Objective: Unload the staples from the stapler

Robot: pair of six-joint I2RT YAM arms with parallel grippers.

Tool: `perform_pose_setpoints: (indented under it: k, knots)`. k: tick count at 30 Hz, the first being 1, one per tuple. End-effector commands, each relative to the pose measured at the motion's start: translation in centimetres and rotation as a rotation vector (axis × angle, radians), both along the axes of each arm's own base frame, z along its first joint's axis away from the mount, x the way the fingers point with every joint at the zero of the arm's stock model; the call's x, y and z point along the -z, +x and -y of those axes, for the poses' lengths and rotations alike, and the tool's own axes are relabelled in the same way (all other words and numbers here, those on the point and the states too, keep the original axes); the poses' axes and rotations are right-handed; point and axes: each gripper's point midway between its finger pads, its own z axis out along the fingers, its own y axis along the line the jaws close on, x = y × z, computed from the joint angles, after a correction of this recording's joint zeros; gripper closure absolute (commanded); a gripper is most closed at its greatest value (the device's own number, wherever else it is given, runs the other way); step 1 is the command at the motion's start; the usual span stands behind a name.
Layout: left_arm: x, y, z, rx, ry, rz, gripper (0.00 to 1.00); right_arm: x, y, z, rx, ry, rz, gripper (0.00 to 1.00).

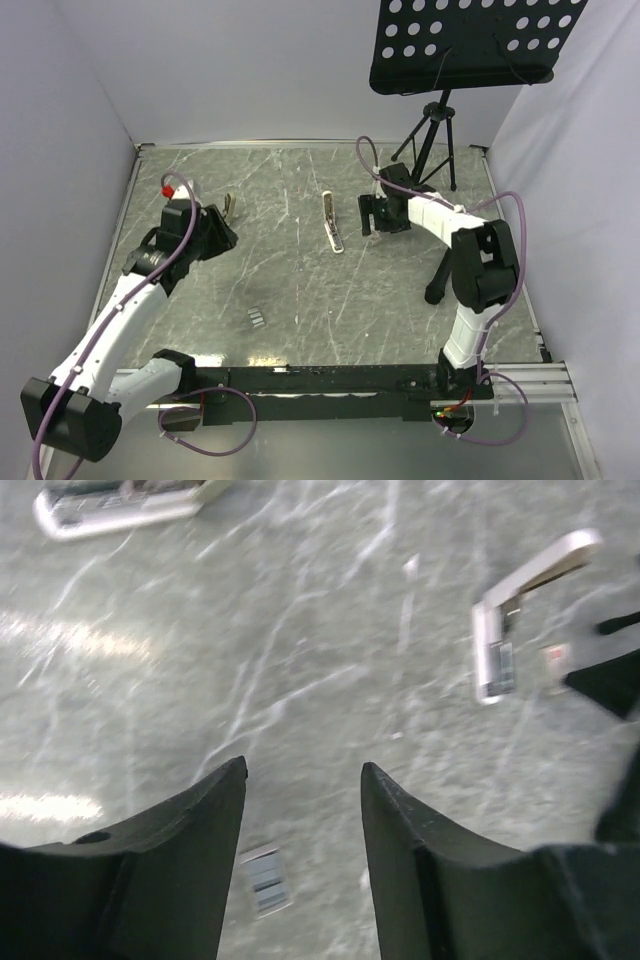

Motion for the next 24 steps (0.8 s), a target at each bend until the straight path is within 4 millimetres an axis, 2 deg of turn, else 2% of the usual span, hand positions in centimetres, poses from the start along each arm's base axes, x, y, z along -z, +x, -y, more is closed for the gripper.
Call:
perform_pose_setpoints:
  k: [1, 6, 17, 24]
  knots:
    - [1.0, -0.6, -1.6, -0.023, 0.05, 0.038, 0.44, -0.3, 1.9, -0.3, -0.019, -0.007, 0.004, 0.13]
    - [2.8, -1.5, -1.9, -0.031, 0.047, 0.011, 0.43, 0.9, 2.4, 0.3, -0.01, -0.059, -0.032, 0.16]
    - [2.9, -1.8, -1.7, -0.043, 0.018, 0.005, 0.43, 2.0, 3.5, 0.1, -0.063, -0.128, -0.062, 0.28]
    - [3.6, -1.6, -1.4, -0.029, 0.014, -0.013, 0.43, 2.7, 3.2, -0.7, -0.086, -0.159, -0.075, 0.3]
